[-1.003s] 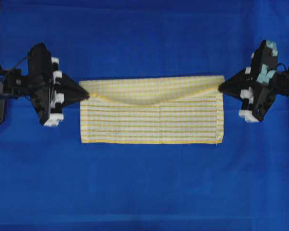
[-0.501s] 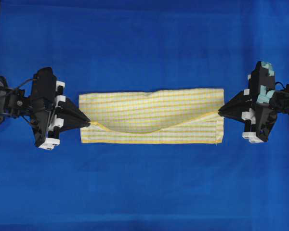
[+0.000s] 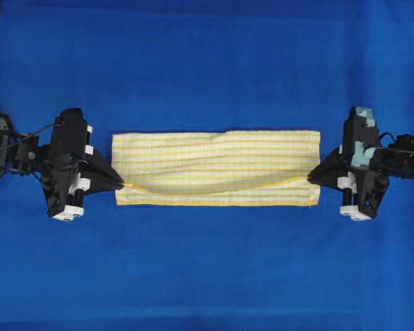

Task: Fold the yellow towel.
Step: 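Lift the top corners and fold them down toward the bottom edge, then release the corners and regrasp the folded strip's top corners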

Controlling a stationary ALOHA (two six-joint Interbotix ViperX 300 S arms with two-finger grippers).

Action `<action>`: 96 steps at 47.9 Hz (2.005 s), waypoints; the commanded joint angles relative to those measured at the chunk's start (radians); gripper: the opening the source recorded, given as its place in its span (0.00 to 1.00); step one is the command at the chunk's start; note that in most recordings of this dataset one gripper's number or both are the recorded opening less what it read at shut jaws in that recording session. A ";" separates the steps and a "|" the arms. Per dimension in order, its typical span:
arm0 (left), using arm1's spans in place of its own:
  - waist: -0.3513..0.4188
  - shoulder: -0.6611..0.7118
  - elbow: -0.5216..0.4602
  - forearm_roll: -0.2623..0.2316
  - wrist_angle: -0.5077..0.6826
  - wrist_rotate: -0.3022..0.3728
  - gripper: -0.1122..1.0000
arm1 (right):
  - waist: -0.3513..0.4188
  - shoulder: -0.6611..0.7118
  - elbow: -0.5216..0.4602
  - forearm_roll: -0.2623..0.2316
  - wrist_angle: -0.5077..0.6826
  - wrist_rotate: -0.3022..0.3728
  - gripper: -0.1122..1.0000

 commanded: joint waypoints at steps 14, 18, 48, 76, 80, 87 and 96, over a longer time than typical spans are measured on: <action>-0.003 0.000 -0.034 -0.002 0.008 -0.002 0.14 | 0.011 0.009 -0.032 0.003 0.009 -0.002 0.19; -0.002 -0.003 -0.044 -0.002 0.009 0.000 0.15 | 0.011 0.009 -0.037 0.003 0.009 -0.003 0.33; 0.218 -0.064 -0.063 0.003 0.098 0.104 0.72 | -0.207 -0.106 -0.006 -0.015 0.025 -0.130 0.79; 0.314 0.143 -0.078 0.003 0.040 0.199 0.72 | -0.308 0.069 -0.014 -0.014 0.009 -0.163 0.74; 0.314 0.146 -0.075 0.003 0.043 0.193 0.70 | -0.305 0.075 -0.012 -0.014 0.012 -0.163 0.74; 0.314 0.146 -0.072 0.000 0.066 0.187 0.66 | -0.293 0.080 -0.014 -0.014 0.012 -0.163 0.73; 0.310 0.152 -0.081 0.000 0.153 0.186 0.35 | -0.258 0.086 -0.015 -0.015 0.012 -0.163 0.63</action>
